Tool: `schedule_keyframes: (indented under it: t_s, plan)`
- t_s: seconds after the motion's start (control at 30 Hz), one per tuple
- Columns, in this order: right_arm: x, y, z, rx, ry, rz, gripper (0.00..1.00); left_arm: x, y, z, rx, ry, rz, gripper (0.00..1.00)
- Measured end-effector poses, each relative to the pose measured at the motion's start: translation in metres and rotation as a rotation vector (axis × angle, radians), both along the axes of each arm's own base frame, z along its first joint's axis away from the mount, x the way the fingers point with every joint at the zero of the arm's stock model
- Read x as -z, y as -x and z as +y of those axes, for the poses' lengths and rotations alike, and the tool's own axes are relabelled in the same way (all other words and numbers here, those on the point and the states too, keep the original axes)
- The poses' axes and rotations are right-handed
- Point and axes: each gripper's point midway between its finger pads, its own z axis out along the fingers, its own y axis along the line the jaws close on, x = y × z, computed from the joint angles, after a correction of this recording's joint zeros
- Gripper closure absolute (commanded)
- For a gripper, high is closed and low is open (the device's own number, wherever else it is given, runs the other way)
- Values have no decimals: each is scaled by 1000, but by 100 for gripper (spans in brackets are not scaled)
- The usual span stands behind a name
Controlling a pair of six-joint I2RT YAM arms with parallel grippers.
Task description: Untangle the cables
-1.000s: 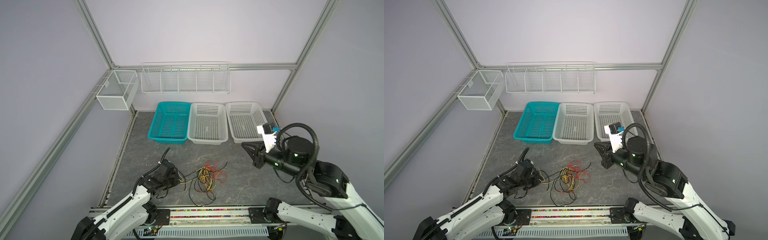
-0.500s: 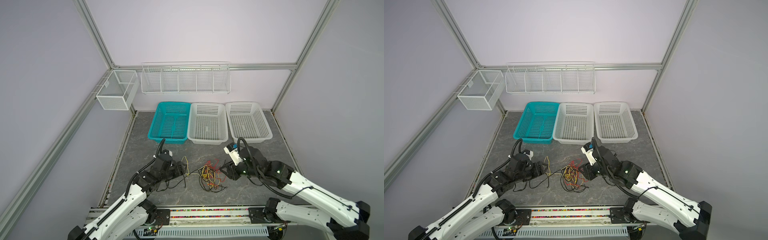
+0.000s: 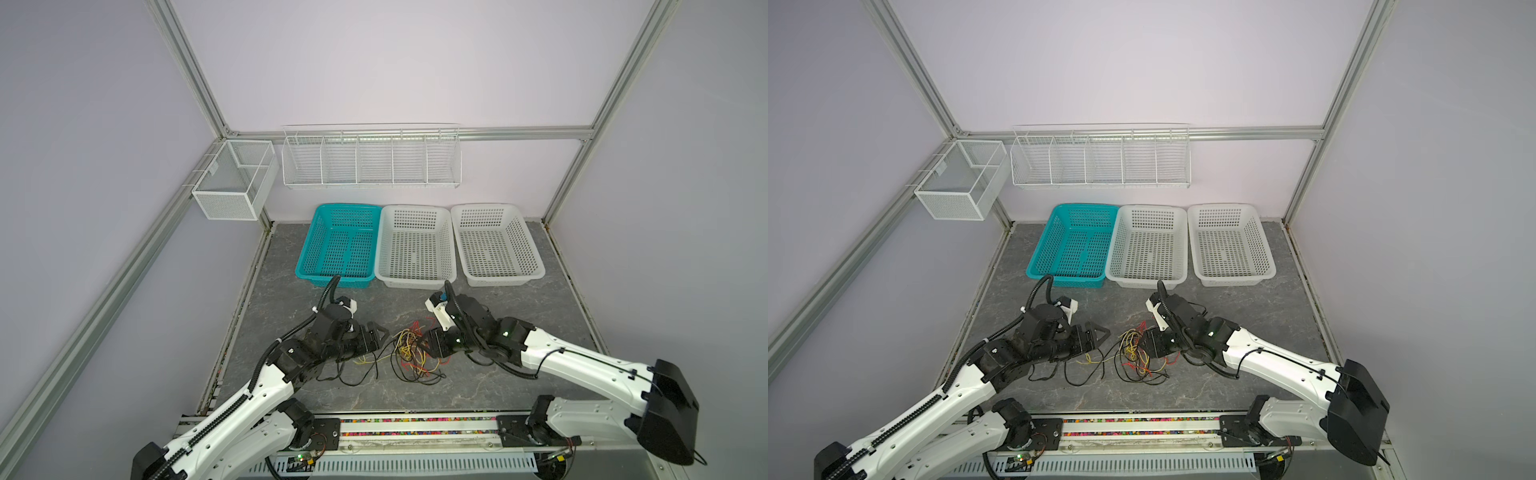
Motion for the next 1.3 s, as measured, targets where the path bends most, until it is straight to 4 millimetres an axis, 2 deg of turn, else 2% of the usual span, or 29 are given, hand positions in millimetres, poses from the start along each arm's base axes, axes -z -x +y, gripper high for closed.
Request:
schedule_keyframes:
  t_s: [0.27,0.4,0.5,0.7,0.9,1.1,1.3]
  plan:
    - [25,2,18,-2,15,53,49,21,0,-25,40,-25,50,12]
    - [33,0,21,5,32,66,51,31,0,-34,60,-38,67,13]
    - [27,-4,17,25,31,37,50,41,1,-39,74,-54,92,15]
    - [-3,-9,9,62,-18,-38,47,54,1,-46,85,-53,108,20]
    - [3,-17,11,111,-26,-11,45,66,2,-46,80,-58,125,30]
    - [24,-21,34,132,-52,87,43,70,4,-47,82,-51,129,41]
    - [20,-28,48,175,-119,118,43,72,5,-47,80,-47,128,57]
